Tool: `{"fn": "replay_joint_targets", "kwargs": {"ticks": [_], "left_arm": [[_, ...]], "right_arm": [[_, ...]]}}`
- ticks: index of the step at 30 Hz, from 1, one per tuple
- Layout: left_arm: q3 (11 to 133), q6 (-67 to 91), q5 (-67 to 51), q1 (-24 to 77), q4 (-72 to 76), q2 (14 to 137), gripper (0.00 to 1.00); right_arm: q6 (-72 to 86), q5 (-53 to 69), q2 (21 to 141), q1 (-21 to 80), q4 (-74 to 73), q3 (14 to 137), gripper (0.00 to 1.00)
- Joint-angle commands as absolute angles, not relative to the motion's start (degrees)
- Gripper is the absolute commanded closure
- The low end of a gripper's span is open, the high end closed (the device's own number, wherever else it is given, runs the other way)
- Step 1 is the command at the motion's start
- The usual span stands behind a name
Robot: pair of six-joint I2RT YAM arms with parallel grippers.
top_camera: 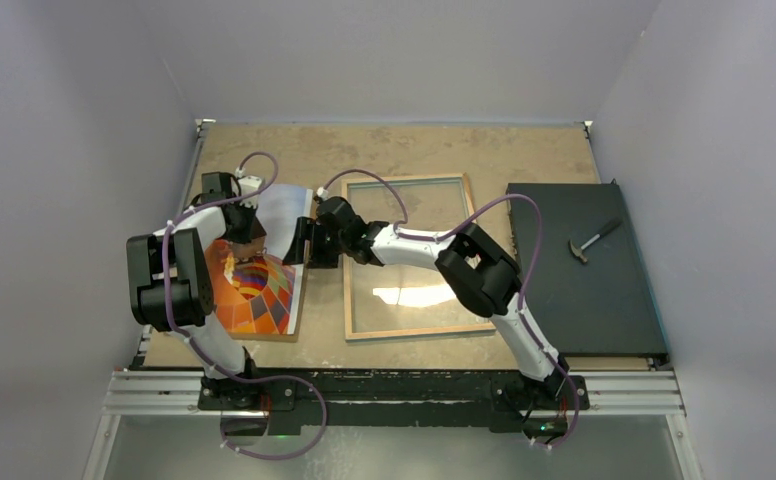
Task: Put the photo into the frame
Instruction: Pick up the photo at the center of the board.
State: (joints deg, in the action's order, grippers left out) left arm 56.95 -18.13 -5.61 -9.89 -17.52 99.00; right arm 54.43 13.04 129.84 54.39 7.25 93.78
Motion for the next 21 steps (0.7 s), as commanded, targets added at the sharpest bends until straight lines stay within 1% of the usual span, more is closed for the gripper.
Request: {"fn": "replay_joint_targets", "kwargs": {"ticks": [1, 21], "left_arm": [[54.08, -18.22, -6.59, -9.81, -23.82, 100.56, 0.94], [53.52, -18.61, -6.33, -9.77, -23.55, 99.97, 0.96]], "right_arm": [[55.44, 15.11, 129.26, 54.66, 7.79, 95.92, 0.3], [58.13, 16.13, 133.68, 54.13, 7.88, 96.97, 0.3]]}}
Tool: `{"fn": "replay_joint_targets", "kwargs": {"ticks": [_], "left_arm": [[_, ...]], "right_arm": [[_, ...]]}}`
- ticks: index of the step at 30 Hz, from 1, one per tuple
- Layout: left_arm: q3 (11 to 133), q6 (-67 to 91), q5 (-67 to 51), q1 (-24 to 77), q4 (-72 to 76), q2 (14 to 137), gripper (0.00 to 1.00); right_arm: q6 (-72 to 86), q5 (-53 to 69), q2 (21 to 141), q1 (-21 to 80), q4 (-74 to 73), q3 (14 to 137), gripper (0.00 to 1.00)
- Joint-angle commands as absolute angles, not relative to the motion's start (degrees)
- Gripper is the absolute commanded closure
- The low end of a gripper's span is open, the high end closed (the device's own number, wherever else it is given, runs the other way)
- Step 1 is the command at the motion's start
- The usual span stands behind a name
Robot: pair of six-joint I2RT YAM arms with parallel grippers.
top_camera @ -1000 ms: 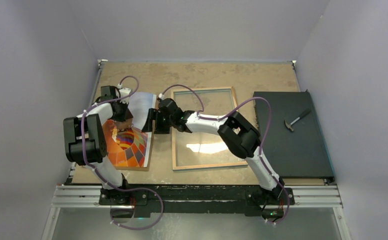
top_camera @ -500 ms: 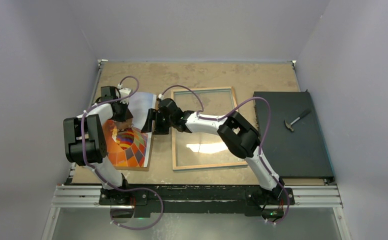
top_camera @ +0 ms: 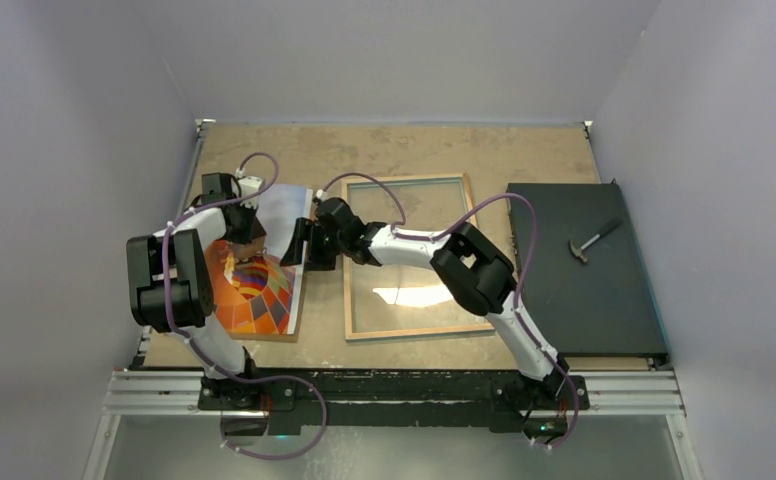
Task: Put the photo into the frame
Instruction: Pick up the photo at the center of the board.
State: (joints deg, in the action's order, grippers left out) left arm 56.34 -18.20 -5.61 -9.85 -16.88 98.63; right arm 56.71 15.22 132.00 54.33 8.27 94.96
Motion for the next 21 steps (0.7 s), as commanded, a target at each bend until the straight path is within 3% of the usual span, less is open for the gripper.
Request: {"fn": "replay_joint_targets", "kwargs": {"ticks": [1, 13, 21], "left_arm": [[53.47, -18.61, -6.4, -9.8, -23.55, 100.01, 0.96], [53.07, -18.68, -6.41, -9.78, -23.3, 100.01, 0.97], [52.79, -18.7, -6.37, -9.78, -23.37, 99.84, 0.97]], "right_arm": [[58.44, 16.21, 133.95, 54.07, 7.82, 97.02, 0.3], [66.09, 22.52, 130.92, 53.79, 24.93, 89.76, 0.3], [74.34, 26.54, 127.97, 52.79, 45.31, 82.73, 0.29]]}}
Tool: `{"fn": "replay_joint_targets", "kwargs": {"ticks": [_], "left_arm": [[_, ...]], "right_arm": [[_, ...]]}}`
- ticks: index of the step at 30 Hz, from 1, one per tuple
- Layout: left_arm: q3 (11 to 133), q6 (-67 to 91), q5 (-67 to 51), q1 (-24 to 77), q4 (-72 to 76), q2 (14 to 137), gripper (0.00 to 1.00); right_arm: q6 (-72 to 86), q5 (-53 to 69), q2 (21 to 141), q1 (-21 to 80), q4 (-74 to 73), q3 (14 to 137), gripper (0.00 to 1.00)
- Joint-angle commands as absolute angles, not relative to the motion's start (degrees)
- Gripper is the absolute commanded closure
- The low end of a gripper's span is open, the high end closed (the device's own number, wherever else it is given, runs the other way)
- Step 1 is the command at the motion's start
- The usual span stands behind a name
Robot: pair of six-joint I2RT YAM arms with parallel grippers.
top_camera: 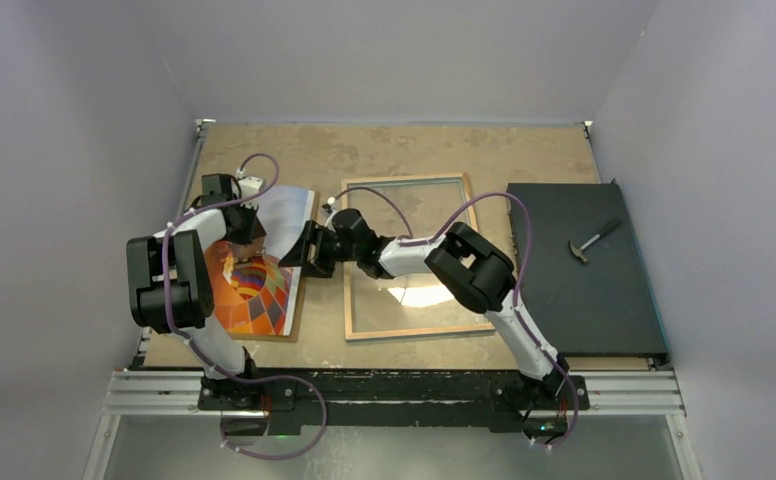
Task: Put the photo into the frame
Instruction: Pick up the photo at the center of the board.
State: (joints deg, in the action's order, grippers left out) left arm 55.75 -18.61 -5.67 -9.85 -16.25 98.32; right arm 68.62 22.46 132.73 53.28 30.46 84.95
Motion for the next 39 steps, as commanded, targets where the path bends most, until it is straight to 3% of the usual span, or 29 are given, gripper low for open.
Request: {"fn": "replay_joint_targets", "kwargs": {"ticks": [1, 8, 14, 20, 24, 28, 32, 34, 36, 39], "left_arm": [[52.82, -18.75, -6.41, -9.75, -23.36, 99.8, 0.97], [53.05, -18.54, -6.67, -9.8, -23.53, 99.74, 0.98], [53.3, -18.62, -6.59, -9.78, -23.94, 98.95, 0.98], [55.82, -18.38, -7.04, -10.87, -26.42, 98.3, 0.98], [60.29, -18.63, -11.5, -14.36, -31.34, 97.8, 0.97], [61.31, -19.69, -12.82, -16.26, -33.33, 97.53, 0.97], [63.26, -20.14, -14.72, -17.96, -36.03, 97.33, 0.97], [67.96, -20.45, -17.2, -20.04, -40.06, 97.18, 0.91], [73.35, -21.12, -19.22, -21.74, -45.2, 96.53, 0.82], [81.46, -22.33, -21.82, -23.1, -51.76, 94.67, 0.61]], "right_arm": [[74.7, 26.77, 128.08, 52.81, 46.05, 82.82, 0.29], [73.99, 25.3, 129.1, 52.85, 44.74, 85.19, 0.31], [68.31, 21.2, 129.87, 53.34, 29.86, 90.64, 0.37], [63.52, 14.18, 130.19, 53.93, 16.73, 95.24, 0.51], [62.04, 11.44, 131.38, 53.91, 12.28, 97.69, 0.67], [60.96, 9.78, 132.17, 54.02, 10.63, 98.38, 0.73], [60.17, 8.58, 131.63, 54.0, 9.98, 98.7, 0.91], [59.48, 8.61, 131.23, 53.98, 9.59, 99.66, 1.0], [58.5, 8.54, 130.34, 54.02, 9.3, 100.98, 1.0], [56.45, 7.91, 127.89, 54.21, 9.09, 102.79, 1.0]]}}
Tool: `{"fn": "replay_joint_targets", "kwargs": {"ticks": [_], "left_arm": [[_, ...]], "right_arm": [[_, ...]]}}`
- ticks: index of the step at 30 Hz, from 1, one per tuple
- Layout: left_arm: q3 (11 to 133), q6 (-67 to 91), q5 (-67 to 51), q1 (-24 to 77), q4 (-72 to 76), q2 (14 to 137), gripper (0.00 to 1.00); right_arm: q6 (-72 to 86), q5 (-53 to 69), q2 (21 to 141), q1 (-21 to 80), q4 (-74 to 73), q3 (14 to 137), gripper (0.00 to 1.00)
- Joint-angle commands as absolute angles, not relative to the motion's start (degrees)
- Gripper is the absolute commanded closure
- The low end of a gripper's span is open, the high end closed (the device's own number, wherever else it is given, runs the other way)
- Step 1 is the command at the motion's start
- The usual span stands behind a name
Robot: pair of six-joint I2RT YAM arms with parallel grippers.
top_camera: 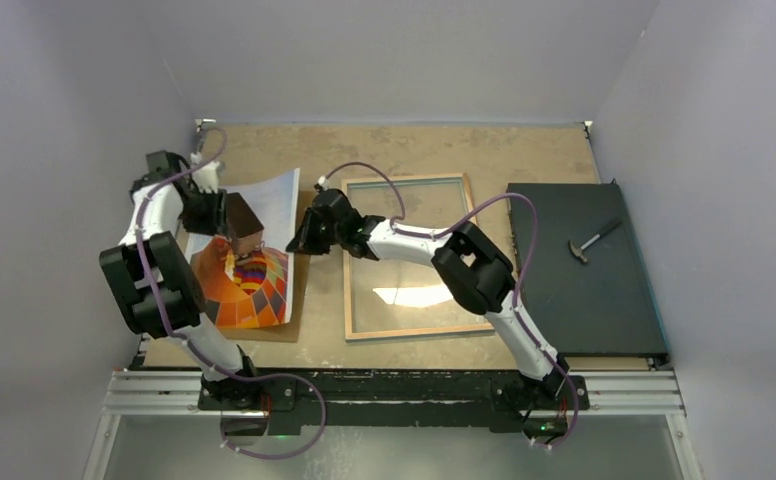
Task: Put the photo into the frame
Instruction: Pick up the photo at the center of the board, then turn over the photo from the photo frame.
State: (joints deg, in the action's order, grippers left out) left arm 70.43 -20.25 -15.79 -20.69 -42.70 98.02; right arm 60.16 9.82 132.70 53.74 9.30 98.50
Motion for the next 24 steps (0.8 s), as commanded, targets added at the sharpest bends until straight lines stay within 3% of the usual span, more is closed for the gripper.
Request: {"fn": "replay_joint_targets", "kwargs": {"ticks": [1, 6, 8, 15, 24], "left_arm": [[83.97, -22.69, -22.38, -23.12, -53.39, 94.13, 0.55], [95.12, -23.11, -25.94, -23.12, -61.41, 93.74, 0.22], [97.59, -23.84, -27.89, -23.07, -64.17, 94.29, 0.17], [90.55, -22.61, -26.46, -20.96, -59.9, 90.9, 0.15], [80.55, -22.27, -21.45, -18.31, -53.11, 89.19, 0.15]], "right_arm": [[55.5, 7.65, 127.09, 54.27, 8.73, 103.66, 1.0], [49.73, 4.47, 121.98, 54.36, 4.27, 106.85, 1.0], [47.55, 2.81, 119.09, 54.07, 1.26, 106.79, 1.0], [37.46, -6.25, 109.08, 52.91, -17.11, 110.19, 1.0], [31.71, -29.53, 93.05, 52.97, -42.23, 112.14, 1.0]]}}
